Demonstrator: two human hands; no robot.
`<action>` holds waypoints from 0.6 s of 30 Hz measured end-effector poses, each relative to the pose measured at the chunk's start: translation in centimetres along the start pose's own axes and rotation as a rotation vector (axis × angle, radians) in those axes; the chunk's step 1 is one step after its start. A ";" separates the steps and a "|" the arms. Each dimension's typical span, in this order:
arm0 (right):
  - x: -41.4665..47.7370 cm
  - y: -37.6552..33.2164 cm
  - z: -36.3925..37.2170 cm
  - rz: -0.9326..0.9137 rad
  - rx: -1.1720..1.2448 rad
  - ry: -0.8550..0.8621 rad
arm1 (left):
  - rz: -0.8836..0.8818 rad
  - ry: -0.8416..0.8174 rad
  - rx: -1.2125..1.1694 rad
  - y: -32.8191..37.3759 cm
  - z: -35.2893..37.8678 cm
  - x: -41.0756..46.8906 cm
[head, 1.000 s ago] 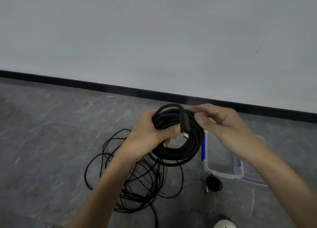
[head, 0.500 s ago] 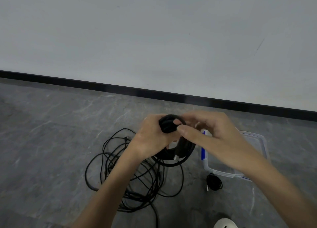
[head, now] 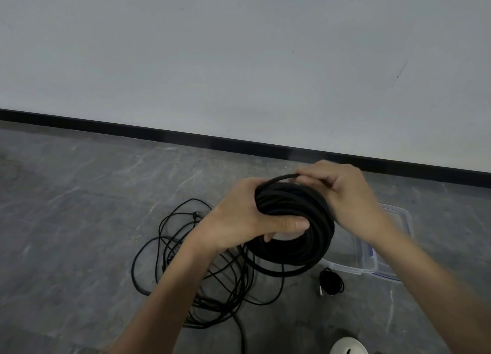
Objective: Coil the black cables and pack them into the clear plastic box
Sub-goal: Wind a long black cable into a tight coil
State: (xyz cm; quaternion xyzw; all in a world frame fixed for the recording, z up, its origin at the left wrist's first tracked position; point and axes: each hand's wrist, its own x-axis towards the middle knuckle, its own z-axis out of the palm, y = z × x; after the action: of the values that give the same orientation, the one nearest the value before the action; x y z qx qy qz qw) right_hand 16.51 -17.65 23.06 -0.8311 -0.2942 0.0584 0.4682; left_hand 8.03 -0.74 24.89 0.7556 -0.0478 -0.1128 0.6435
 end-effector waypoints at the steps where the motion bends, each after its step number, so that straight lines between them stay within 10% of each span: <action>1: 0.0 -0.2 0.1 0.061 0.050 -0.054 | 0.012 0.020 -0.025 -0.1 -0.1 0.0; 6: -0.1 -1.2 -0.5 0.491 0.506 -0.286 | 0.031 0.074 -0.058 -0.3 -0.3 0.0; 18: 0.2 -0.6 -1.8 0.698 0.888 -0.337 | -0.045 0.195 -0.183 -0.7 -0.8 0.1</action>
State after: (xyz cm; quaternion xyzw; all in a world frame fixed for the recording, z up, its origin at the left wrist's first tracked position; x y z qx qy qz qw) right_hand 17.07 -18.68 24.54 -0.5823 -0.0212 0.4581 0.6713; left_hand 8.22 0.15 24.34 0.7019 0.0424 -0.0569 0.7087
